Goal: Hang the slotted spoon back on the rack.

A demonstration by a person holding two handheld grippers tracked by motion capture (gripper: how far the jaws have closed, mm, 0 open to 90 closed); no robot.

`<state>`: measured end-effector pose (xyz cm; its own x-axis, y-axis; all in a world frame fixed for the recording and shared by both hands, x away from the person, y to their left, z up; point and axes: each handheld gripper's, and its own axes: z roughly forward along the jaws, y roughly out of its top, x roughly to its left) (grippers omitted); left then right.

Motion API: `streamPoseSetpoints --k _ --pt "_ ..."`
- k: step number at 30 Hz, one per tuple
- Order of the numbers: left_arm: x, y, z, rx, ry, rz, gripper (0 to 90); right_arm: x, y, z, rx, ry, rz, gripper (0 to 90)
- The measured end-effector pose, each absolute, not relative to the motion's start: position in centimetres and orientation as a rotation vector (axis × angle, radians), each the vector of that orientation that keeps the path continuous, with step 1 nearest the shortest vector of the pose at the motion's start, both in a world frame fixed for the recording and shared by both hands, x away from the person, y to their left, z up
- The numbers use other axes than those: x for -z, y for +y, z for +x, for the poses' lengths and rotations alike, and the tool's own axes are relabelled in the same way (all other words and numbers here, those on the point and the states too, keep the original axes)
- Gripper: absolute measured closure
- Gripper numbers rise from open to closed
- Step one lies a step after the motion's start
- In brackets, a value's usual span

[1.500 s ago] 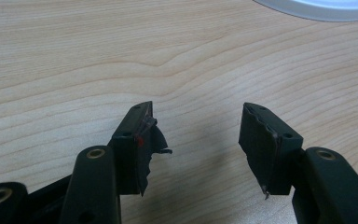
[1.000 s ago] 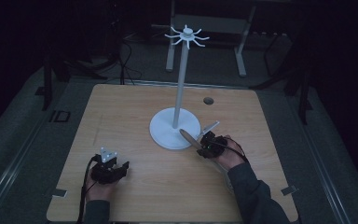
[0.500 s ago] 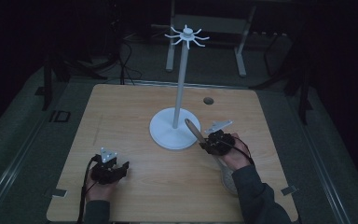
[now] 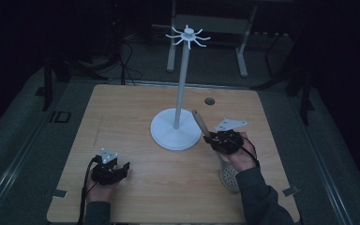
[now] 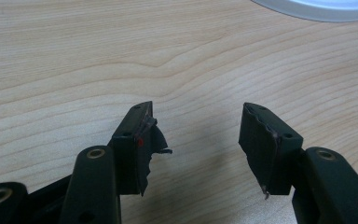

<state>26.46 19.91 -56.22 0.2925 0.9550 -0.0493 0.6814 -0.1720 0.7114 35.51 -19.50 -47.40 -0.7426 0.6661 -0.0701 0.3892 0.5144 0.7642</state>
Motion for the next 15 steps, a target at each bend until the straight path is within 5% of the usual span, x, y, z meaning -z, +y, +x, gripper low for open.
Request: streamPoseSetpoints --k 15 --pt "56.2 19.9 26.5 -0.552 1.455 1.926 45.4 45.9 -20.2 35.0 -1.217 2.269 0.857 73.7"
